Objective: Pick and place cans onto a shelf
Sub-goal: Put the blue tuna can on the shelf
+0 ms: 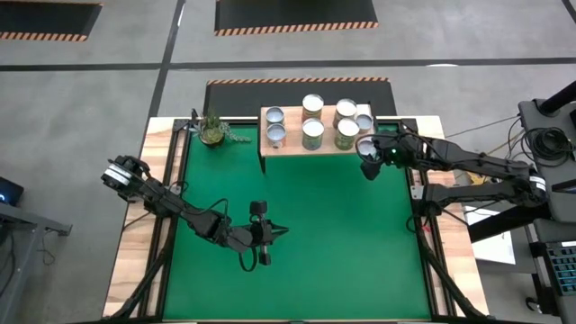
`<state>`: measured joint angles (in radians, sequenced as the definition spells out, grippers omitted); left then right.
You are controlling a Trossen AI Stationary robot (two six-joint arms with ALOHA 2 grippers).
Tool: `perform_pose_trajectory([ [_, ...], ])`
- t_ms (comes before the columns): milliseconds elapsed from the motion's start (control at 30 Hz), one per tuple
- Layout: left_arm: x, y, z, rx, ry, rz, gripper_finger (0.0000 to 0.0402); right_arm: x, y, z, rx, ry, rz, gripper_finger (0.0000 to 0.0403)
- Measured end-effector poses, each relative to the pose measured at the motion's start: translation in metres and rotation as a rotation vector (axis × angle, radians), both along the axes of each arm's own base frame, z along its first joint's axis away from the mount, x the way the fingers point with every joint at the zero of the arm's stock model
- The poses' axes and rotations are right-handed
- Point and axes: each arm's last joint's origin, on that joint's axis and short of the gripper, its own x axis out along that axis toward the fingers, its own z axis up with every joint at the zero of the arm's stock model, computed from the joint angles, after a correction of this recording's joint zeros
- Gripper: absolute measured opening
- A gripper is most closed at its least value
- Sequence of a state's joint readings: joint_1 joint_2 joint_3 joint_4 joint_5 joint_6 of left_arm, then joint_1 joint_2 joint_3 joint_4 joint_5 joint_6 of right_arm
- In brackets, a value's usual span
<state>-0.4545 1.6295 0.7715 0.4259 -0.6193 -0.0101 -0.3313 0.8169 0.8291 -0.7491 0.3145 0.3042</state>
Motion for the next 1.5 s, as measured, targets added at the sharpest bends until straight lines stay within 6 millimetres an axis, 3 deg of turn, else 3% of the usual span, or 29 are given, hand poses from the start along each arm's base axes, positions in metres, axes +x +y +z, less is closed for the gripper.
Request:
perform_pose_trajectory([
  [267, 0.000, 0.000, 0.000, 0.000, 0.000, 0.000, 0.0000, 0.010, -0.006, -0.007, -0.058, 0.070, -0.037, 0.0282],
  [433, 0.000, 0.000, 0.000, 0.000, 0.000, 0.000, 0.0000, 0.016, -0.009, -0.012, -0.076, 0.116, -0.022, 0.0304],
  [833, 0.000, 0.000, 0.000, 0.000, 0.000, 0.000, 0.0000, 0.015, -0.011, -0.011, -0.142, 0.161, -0.039, 0.0338],
  [1267, 0.000, 0.000, 0.000, 0.000, 0.000, 0.000, 0.0000, 0.015, -0.012, 0.027, -0.195, 0.103, -0.037, 0.0337],
  [1500, 0.000, 0.000, 0.000, 0.000, 0.000, 0.000, 0.0000, 0.006, -0.006, 0.053, -0.100, 0.091, -0.009, 0.0325],
])
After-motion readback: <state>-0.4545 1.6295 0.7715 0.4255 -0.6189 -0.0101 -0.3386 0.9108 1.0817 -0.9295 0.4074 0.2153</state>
